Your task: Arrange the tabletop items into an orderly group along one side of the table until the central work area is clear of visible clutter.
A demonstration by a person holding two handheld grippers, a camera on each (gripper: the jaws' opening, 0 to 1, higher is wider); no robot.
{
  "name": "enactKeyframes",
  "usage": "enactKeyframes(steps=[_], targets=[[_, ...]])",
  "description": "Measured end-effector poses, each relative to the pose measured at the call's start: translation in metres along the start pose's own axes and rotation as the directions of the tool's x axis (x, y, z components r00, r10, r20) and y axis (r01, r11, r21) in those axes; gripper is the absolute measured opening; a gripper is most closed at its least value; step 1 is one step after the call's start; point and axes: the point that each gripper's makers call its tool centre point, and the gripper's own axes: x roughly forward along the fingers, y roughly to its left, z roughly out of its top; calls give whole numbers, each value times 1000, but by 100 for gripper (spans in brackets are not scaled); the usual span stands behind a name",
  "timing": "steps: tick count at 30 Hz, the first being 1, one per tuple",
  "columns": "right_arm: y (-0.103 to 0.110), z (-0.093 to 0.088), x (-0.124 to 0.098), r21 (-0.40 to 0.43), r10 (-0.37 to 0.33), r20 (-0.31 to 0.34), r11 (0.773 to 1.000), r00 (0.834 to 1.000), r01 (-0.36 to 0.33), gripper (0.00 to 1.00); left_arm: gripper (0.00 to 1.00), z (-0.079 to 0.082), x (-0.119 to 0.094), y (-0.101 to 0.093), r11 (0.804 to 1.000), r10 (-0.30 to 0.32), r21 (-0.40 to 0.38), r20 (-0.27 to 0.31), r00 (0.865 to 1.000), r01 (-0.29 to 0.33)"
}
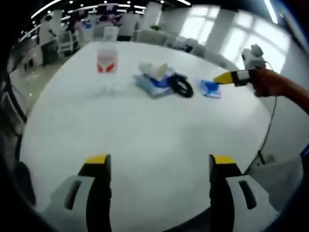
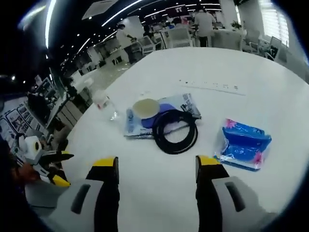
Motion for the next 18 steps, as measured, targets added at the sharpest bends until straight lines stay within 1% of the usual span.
enactKeyframes(steps=[4,9,12,13,15,18], targets=[[-5,6,16,-9,6,-7,1000,1000,-6,63,81,-2,1,2,1000,3,-7,-7,1000,-3],[-7,7,35,-17,17,-25,1000,1000,-18,61,80,-4,1,2,1000,6,-14,-15,1000,-6],[-9,2,51,-49,29,-62,998,998,-32,60,80,-6,2,3,1000,7,-14,-22,1000,-7],[-9,0,56,-72,36,-77,997,996,-41,59,80,-6,2,3,1000,6,-12,-22,1000,-7],[-9,0,64,-105,41,-82,993,996,-49,58,80,-6,3,1,1000,6,-8,-24,1000,-6],[-11,-3,78,-118,43,-104,991,994,-56,56,80,-8,3,0,1000,3,2,-30,1000,-3]])
